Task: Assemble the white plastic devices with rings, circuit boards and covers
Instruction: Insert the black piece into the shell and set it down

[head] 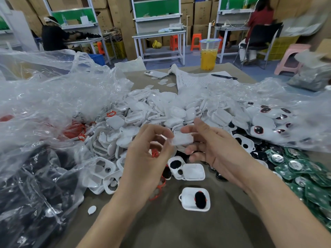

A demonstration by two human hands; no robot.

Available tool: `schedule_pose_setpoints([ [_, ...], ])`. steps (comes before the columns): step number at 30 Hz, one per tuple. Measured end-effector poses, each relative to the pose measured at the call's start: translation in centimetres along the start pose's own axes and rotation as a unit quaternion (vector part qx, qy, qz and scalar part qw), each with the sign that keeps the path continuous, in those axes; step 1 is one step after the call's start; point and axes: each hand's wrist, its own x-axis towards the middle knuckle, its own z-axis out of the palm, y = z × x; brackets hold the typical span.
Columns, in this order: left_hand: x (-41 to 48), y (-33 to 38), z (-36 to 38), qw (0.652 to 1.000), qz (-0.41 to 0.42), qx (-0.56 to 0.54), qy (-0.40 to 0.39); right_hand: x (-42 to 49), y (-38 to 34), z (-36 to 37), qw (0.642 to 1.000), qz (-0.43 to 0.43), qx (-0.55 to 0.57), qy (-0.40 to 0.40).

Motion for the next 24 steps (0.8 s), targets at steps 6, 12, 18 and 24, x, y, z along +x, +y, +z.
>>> schedule_pose_setpoints([
  [6, -0.4, -0.2, 0.0, 0.989, 0.100, 0.104, -0.013, 0.0, 0.1, -0.3, 0.999, -0.013, -0.040, -0.014],
  [12, -0.2, -0.1, -0.1, 0.981, 0.122, 0.149, 0.017, 0.0, 0.2, -0.6, 0.999, -0.034, -0.028, -0.021],
  [18, -0.3, 0.4, 0.1, 1.000, -0.009, 0.009, 0.010, 0.1, 0.3, -0.7, 0.998, -0.051, -0.036, -0.007],
  [24, -0.1, 0.8, 0.4, 0.995, -0.071, -0.073, -0.008, 0.2, 0.4, -1.0, 0.993, -0.073, -0.089, -0.008],
])
